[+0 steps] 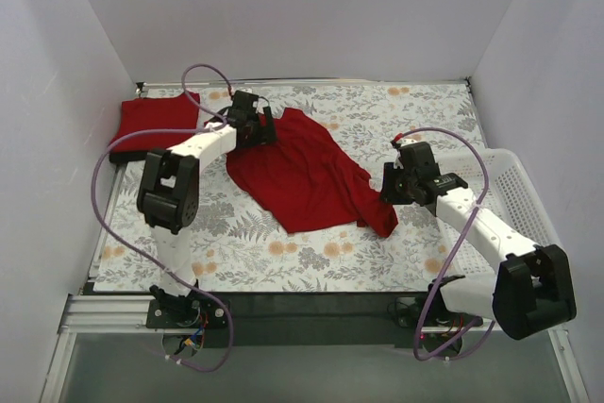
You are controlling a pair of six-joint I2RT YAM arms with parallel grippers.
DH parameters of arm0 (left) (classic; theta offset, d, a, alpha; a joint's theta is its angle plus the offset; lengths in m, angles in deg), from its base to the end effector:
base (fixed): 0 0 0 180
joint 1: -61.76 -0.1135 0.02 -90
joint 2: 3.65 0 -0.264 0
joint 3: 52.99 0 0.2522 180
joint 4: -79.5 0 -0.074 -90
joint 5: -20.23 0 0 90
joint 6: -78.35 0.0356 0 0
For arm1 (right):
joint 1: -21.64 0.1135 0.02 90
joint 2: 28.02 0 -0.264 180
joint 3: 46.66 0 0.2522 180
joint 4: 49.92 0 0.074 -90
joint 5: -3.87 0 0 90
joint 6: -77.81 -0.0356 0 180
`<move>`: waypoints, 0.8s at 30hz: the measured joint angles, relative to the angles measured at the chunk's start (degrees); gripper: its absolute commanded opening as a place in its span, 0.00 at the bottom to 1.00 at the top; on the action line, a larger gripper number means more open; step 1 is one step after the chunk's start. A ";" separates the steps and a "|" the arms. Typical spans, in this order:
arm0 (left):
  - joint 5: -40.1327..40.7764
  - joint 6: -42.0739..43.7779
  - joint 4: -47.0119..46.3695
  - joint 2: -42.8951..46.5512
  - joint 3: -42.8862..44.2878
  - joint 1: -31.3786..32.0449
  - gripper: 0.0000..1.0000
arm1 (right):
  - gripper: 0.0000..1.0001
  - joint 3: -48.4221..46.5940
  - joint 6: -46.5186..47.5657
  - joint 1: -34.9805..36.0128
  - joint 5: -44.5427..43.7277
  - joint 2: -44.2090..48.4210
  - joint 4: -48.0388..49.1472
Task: Fold and stack the t-shirts
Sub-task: Move the tshirt to the center of the board
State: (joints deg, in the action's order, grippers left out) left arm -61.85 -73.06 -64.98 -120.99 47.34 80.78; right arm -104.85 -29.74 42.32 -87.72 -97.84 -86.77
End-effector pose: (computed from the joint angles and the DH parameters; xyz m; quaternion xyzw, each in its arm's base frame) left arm 0.4260 -0.1417 0.1875 -0.3623 0.8728 -0.1569 0.2869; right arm 0.2329 0.0869 0.2284 -0.0206 0.9348 0.1038 0.3391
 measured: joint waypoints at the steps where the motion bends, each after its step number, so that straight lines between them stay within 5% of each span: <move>1: 0.02 -1.27 -0.81 3.78 -3.50 0.04 0.83 | 0.37 0.02 0.11 0.07 0.92 0.31 0.13; 7: 0.24 -11.39 1.53 31.08 -23.12 1.07 0.62 | 0.37 0.42 1.09 0.90 5.01 3.72 0.35; 11: -0.74 -16.61 3.17 41.70 -32.72 2.32 0.57 | 0.37 0.42 1.49 1.44 6.80 5.75 0.37; 17: -2.86 -21.05 5.40 39.17 -41.27 3.85 0.47 | 0.37 0.50 1.77 1.51 8.48 6.03 0.37; 24: -4.04 -21.53 4.59 30.77 -41.09 4.96 0.45 | 0.37 1.66 2.10 1.51 9.31 6.16 0.55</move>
State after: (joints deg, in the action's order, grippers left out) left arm -65.89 -94.59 -60.39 -90.21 6.24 85.74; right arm -103.18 -27.64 43.83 -78.41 -91.68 -86.23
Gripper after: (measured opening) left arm 0.452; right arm 0.369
